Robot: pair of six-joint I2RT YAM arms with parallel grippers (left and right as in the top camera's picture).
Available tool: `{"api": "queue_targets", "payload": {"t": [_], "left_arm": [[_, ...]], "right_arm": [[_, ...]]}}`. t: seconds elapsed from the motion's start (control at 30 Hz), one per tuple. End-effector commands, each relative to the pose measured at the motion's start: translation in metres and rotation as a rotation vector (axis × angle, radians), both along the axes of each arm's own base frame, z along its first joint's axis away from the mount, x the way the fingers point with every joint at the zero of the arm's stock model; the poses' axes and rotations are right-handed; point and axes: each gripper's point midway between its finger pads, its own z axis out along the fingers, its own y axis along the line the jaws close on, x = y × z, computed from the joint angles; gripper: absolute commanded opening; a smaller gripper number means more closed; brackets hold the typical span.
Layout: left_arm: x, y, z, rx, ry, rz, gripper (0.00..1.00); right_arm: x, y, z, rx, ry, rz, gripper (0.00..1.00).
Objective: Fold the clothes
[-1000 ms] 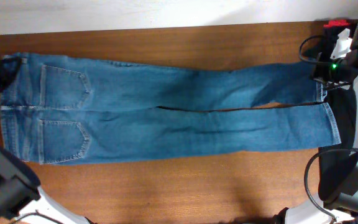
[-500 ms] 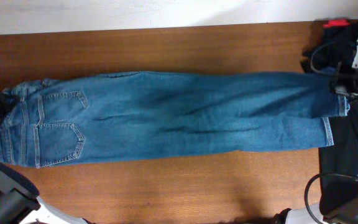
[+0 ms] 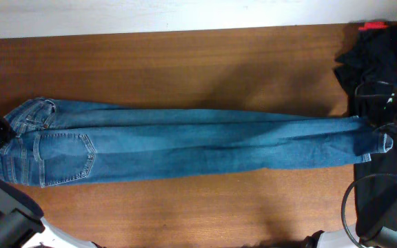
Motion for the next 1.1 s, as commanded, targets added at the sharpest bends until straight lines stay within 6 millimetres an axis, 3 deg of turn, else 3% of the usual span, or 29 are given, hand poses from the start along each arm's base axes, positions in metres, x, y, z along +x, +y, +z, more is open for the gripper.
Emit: {"api": "queue_targets", "payload": {"t": [0.0,0.17,0.37,0.5,0.63,0.73,0.9,1.07], "left_arm": [[-0.017,0.024,0.004,0.061,0.036,0.071,0.04],[-0.023,0.022,-0.001,0.038,0.060,0.078,0.07],[-0.023,0.022,-0.001,0.037,0.059,0.078,0.09],[-0.023,0.023,0.000,0.039,0.058,0.079,0.09],[-0.023,0.023,0.000,0.039,0.057,0.079,0.09],[-0.023,0.023,0.000,0.040,0.056,0.079,0.09],[-0.023,0.023,0.000,0.039,0.056,0.078,0.09],[-0.023,0.023,0.000,0.040,0.056,0.079,0.09]], "right_arm": [[-0.014,-0.030,0.009,-0.118,0.005,-0.111,0.06],[-0.006,-0.033,0.012,-0.131,-0.028,-0.111,0.25],[0.015,-0.037,0.018,-0.134,-0.129,-0.097,0.34],[0.027,-0.017,0.012,-0.018,-0.177,-0.043,0.48],[0.036,0.015,0.001,0.166,-0.214,0.017,0.48],[0.039,0.029,-0.022,0.272,-0.190,0.030,0.46],[0.033,0.034,-0.057,0.341,-0.116,-0.046,0.36],[0.031,0.036,-0.079,0.379,-0.066,-0.101,0.36]]}}
